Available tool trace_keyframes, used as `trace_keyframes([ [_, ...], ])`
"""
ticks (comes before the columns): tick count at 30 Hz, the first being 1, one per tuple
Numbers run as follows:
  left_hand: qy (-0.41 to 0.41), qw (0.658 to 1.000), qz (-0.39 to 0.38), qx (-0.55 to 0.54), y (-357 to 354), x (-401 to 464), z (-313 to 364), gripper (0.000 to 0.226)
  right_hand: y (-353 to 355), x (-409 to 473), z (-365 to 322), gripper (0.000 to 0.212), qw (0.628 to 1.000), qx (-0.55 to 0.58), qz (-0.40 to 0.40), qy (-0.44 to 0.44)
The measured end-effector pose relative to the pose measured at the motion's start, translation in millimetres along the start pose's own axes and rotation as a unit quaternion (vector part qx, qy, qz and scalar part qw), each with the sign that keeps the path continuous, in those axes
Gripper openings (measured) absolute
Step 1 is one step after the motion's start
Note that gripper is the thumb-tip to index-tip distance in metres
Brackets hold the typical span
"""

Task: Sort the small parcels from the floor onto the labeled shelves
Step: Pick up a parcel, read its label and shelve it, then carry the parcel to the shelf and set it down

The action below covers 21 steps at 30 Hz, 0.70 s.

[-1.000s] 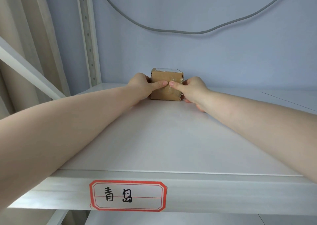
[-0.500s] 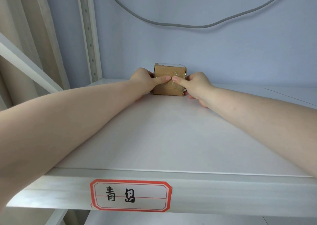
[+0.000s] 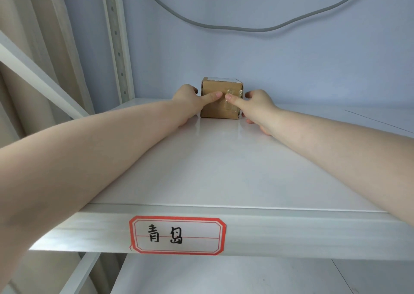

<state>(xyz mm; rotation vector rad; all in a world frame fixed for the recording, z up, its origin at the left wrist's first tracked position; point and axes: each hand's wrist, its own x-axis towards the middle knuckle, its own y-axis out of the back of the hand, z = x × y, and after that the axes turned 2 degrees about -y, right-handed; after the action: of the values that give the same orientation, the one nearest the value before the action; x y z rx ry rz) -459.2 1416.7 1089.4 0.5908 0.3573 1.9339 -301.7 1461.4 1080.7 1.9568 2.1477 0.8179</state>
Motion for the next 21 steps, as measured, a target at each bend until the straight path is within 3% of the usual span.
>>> trace_keyframes([
  [3, 0.027, 1.0, 0.0, 0.011, 5.4, -8.0, 10.0, 0.094, 6.1, -9.5, -5.1, 0.087, 1.0, 0.002, -0.008, -0.008],
  [7, 0.049, 0.999, -0.016, 0.01, 19.0, -24.8, 22.2, 0.086, 15.7, -29.9, -12.5, 0.071, 0.999, 0.014, 0.008, -0.033],
  [13, 0.061, 0.988, -0.011, -0.143, 53.9, -78.5, 30.2, 0.026, 20.6, -82.5, -39.6, 0.017, 0.986, 0.146, -0.051, -0.054],
  [16, 0.032, 0.97, 0.025, -0.24, 79.1, -110.5, 30.8, 0.013, 12.5, -114.8, -58.5, 0.01, 0.966, 0.235, -0.102, -0.03],
  [21, -0.006, 0.945, 0.13, -0.301, 107.3, -184.6, 32.1, 0.004, -5.7, -164.4, -93.7, 0.011, 0.921, 0.351, -0.168, -0.002],
])
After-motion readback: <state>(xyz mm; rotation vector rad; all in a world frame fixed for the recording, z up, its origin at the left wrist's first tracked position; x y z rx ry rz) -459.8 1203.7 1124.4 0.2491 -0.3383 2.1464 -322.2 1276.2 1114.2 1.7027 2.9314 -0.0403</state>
